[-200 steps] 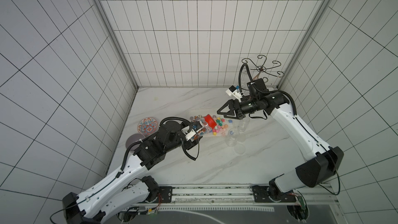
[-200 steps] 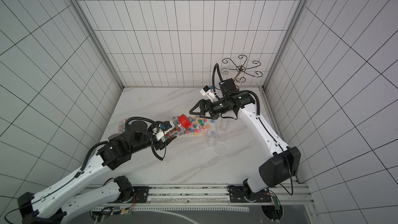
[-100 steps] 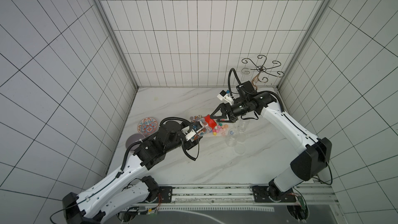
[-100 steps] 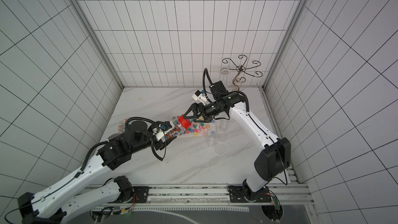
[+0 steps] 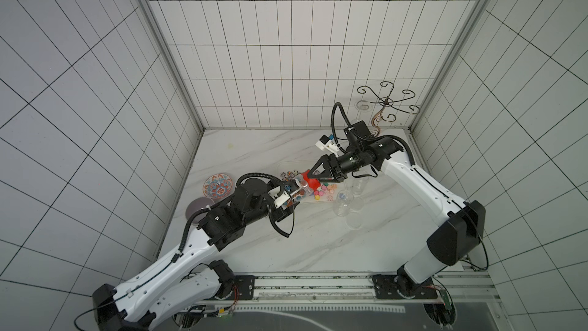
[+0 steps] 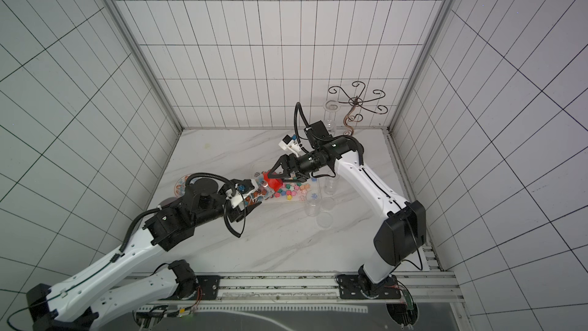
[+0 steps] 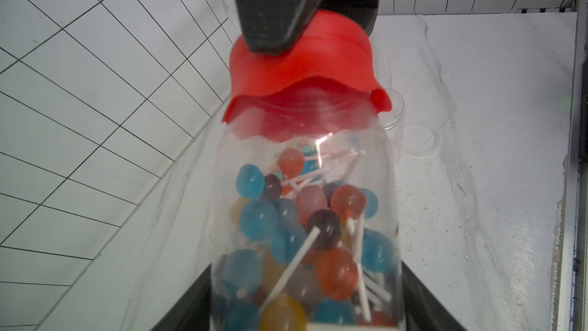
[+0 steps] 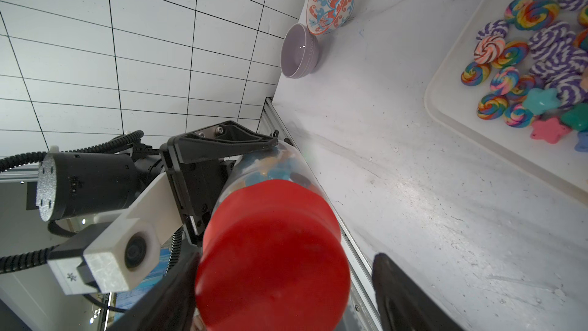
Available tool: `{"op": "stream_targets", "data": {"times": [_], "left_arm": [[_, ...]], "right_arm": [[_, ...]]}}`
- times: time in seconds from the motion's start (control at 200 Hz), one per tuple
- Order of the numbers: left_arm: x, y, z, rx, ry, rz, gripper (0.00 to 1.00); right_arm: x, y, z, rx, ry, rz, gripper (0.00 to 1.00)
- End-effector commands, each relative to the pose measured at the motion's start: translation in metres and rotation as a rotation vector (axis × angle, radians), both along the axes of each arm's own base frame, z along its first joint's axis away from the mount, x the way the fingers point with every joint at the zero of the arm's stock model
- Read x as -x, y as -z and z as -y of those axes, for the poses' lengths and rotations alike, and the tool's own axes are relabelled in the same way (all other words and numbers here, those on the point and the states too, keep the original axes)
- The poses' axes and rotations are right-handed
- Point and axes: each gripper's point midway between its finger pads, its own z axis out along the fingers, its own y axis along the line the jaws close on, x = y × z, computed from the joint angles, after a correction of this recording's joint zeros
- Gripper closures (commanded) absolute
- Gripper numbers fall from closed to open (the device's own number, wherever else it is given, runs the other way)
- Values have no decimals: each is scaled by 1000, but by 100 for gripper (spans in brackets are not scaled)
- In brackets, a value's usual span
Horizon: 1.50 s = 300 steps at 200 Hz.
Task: Pour the candies out of the jar
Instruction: Unscrew the lid from the jar.
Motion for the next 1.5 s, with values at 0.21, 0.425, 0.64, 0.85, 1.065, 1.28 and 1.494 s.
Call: {"op": "stream_targets", "data": {"times": [0.21,0.425,0.64,0.85,1.065,1.28,1.494], "left_arm": [[-4,-22,9,75,18,46,39],[-3,-32,16,142,52,10,40],[6,-56,25,294,208,-112,39],[24,-61,38,330,387,-255,39],[37,-68,44,359,487,-304,39],[49,-75,42,389,567,-341,39],[62,-88,38,428,648,-360,39]], "right_arm": [[8,-33,-5,-98,-53,85,35],[18,-44,-3,-157,-72,153,40],[27,-48,2,-211,-131,298,46],[44,-52,8,-290,-239,481,46],[54,-47,16,-308,-269,640,46],[62,-60,29,-371,-284,759,46],[63,-74,39,-408,-276,798,46]]}}
